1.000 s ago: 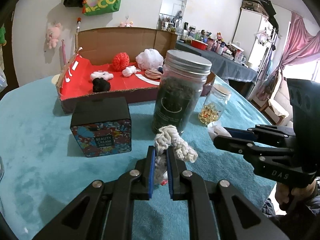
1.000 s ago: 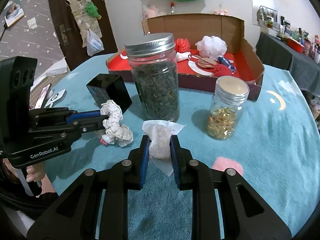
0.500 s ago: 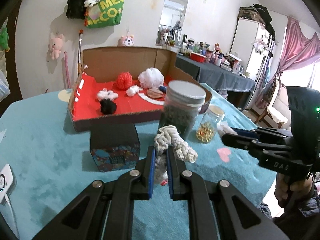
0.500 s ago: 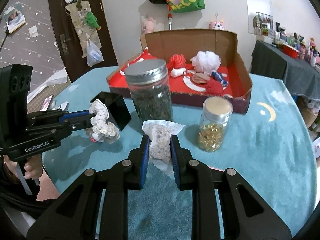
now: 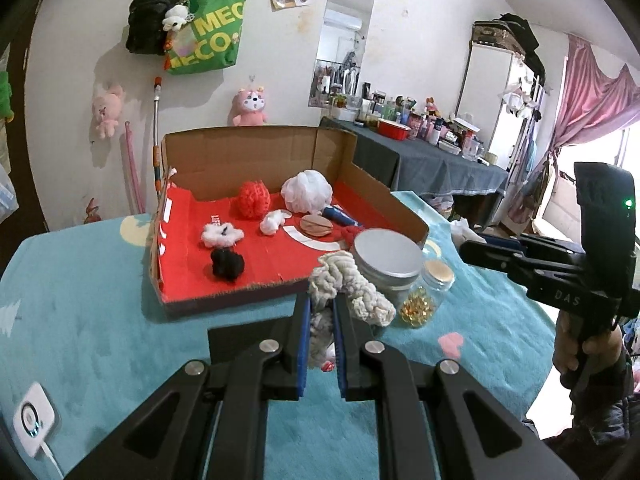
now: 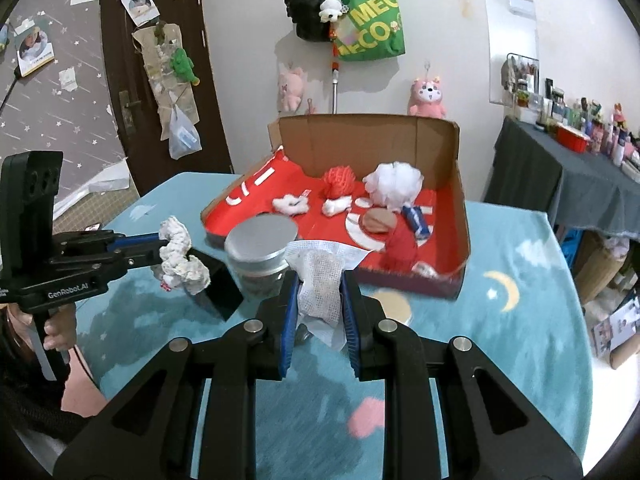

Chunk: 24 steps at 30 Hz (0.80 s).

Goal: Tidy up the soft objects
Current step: 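Carry the rope scrunchie and tissue up over the box rim into the box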

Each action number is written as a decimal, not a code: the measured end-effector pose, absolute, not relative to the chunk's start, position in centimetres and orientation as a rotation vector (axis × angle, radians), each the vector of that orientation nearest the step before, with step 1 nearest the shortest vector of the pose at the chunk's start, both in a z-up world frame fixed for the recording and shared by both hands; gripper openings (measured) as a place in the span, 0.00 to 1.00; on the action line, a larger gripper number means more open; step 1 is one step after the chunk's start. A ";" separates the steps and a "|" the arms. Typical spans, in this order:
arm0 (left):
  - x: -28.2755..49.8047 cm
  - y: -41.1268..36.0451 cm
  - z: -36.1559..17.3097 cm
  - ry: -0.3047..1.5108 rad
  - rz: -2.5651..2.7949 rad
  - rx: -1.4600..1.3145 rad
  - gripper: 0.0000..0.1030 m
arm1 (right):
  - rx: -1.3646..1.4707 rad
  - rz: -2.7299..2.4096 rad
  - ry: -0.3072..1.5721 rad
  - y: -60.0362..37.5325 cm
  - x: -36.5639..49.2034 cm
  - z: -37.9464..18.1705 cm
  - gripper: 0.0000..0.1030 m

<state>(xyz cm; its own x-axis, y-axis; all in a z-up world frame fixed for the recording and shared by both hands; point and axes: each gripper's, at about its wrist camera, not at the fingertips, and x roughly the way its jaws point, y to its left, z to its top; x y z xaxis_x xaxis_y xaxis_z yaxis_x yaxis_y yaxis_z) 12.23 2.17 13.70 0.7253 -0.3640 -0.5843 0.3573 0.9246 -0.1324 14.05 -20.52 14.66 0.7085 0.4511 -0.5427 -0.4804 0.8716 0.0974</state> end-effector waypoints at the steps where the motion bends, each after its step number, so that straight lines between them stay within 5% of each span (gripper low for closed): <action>1: 12.5 2.1 13.8 0.651 -0.400 -0.005 0.11 | -0.057 0.522 0.594 -20.4 14.6 14.8 0.19; 24: 26.9 0.8 12.9 0.894 -0.442 0.204 0.11 | -0.249 0.653 0.877 -15.8 30.3 12.8 0.19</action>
